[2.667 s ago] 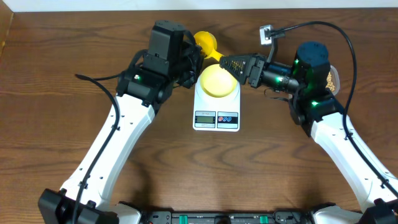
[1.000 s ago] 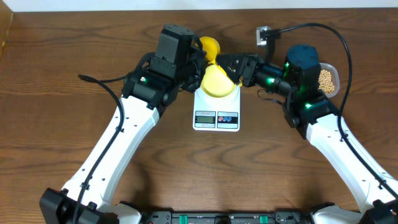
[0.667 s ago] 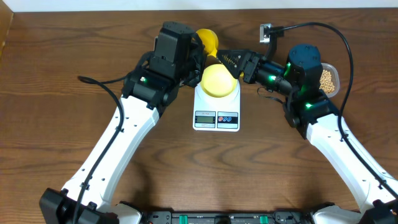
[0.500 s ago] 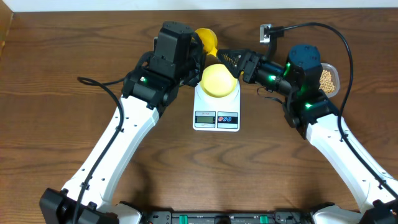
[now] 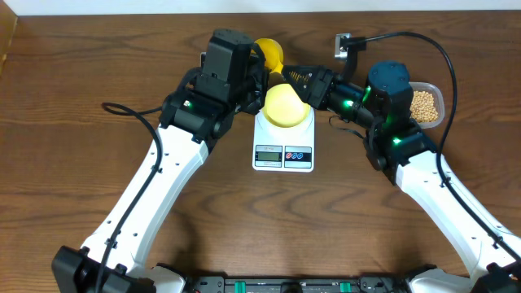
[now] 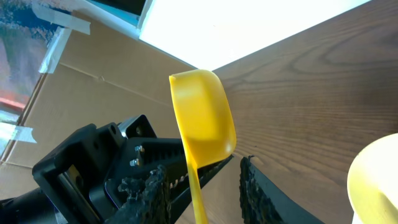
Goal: Scoop item into bowl and weigh 50g on scale
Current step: 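Grasp the scoop handle with the right gripper beside the left gripper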
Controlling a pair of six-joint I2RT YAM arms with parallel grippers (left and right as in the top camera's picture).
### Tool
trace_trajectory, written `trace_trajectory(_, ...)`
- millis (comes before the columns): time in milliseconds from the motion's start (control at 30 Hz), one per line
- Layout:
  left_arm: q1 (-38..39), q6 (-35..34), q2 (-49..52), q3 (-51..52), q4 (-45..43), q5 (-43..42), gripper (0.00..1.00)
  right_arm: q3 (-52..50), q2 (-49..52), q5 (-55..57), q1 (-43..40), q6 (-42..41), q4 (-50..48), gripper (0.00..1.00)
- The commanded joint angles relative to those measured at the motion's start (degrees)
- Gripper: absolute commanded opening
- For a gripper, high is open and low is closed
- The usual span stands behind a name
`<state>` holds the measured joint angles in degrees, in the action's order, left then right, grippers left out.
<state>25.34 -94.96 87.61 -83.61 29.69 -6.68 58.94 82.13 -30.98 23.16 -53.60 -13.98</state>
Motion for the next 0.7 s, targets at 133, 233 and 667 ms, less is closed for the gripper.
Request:
trace_trajectory(133, 0.15, -0.7, -0.02, -0.35, 0.22, -1.9, 0.08, 1.05, -0.02, 1.05, 0.22, 0.5, 0.07, 0.31)
trace_trajectory(233, 0.37, -0.7, -0.02, -0.35, 0.22, -2.08, 0.08, 1.05, -0.02, 1.05, 0.2, 0.52, 0.09, 0.31)
trace_trajectory(667, 1.53, -0.7, -0.02, -0.35, 1.31, -3.02, 0.08, 1.05, -0.02, 1.07, 0.2, 2.23, 0.52, 0.16)
